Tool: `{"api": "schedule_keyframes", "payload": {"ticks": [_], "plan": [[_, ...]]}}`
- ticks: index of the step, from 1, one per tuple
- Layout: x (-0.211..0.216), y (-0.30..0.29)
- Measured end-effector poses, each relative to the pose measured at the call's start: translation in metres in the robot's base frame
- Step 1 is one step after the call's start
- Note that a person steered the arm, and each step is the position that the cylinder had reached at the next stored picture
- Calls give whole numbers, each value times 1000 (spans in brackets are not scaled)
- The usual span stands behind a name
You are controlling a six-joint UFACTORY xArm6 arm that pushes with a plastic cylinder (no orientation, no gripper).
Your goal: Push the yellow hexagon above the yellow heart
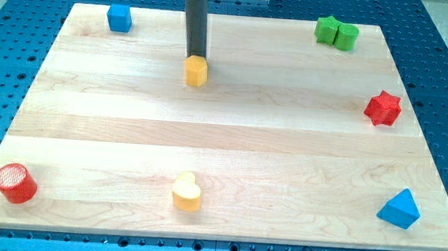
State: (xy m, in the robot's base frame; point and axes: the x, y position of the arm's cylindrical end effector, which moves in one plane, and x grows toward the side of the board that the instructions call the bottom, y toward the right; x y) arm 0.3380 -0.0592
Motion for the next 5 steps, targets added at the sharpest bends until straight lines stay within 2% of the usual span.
{"api": "schedule_keyframes", "payload": {"ticks": [1, 3, 4, 5], "plan": [[-8, -1], [43, -19], [12, -15], [77, -14]]}}
